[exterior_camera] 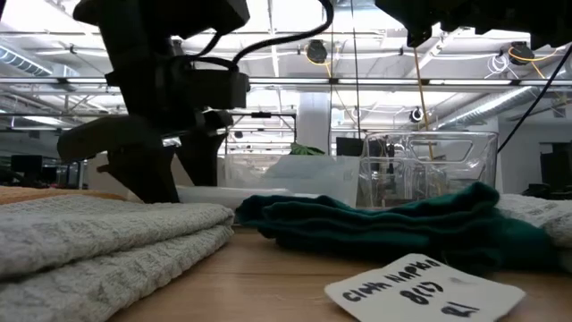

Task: Pick & Place Kitchen Items
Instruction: Put the white plastic restorer bottle into the white bin

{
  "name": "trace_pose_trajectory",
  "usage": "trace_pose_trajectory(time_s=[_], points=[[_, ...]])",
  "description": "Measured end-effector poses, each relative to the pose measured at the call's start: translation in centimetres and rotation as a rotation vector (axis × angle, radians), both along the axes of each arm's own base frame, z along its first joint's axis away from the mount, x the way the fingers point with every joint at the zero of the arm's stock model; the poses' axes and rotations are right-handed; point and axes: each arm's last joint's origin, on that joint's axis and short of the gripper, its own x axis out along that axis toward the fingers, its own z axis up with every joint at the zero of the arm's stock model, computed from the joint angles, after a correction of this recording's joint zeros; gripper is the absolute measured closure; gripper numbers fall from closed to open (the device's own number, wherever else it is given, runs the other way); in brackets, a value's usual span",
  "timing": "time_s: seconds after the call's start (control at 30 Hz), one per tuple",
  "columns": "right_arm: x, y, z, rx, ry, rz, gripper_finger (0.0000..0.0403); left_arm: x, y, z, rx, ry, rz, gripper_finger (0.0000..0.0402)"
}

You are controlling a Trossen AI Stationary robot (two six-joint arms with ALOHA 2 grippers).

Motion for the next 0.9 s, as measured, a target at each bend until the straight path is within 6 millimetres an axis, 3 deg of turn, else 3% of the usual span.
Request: trace_pose_trajectory(time_s=[0.2, 0.47, 0.57, 0.7, 0.77, 0.9], points=[[0.0, 0.0, 0.0, 0.000, -0.005, 0.000, 0.0232, 0.0, 0.1, 0.1, 0.001, -0.008, 0.028, 0.0110], [0.0, 0.0, 0.0, -0.002, -0.005, 0.000, 0.0232, 0.0, 0.2, 0.8, 0.001, 0.014, 0.057, 0.0249], [0.0, 0.0, 0.0, -0.002, -0.005, 0.000, 0.0232, -0.2, 0.3, 2.2, 0.043, 0.015, 0.144, 0.0285], [0.0, 0.0, 0.0, -0.002, -0.005, 0.000, 0.0232, -1.4, 0.3, 4.9, -0.004, -0.052, 0.182, 0.0297], [0.0, 0.0, 0.0, 0.000, -0.004, 0.000, 0.0232, -2.0, 0.1, 6.7, -0.051, -0.147, 0.192, 0.0318], [0.0, 0.0, 0.0, 0.000, -0.001, 0.000, 0.0232, -4.0, -0.1, 8.8, -0.142, -0.328, 0.178, 0.0318]])
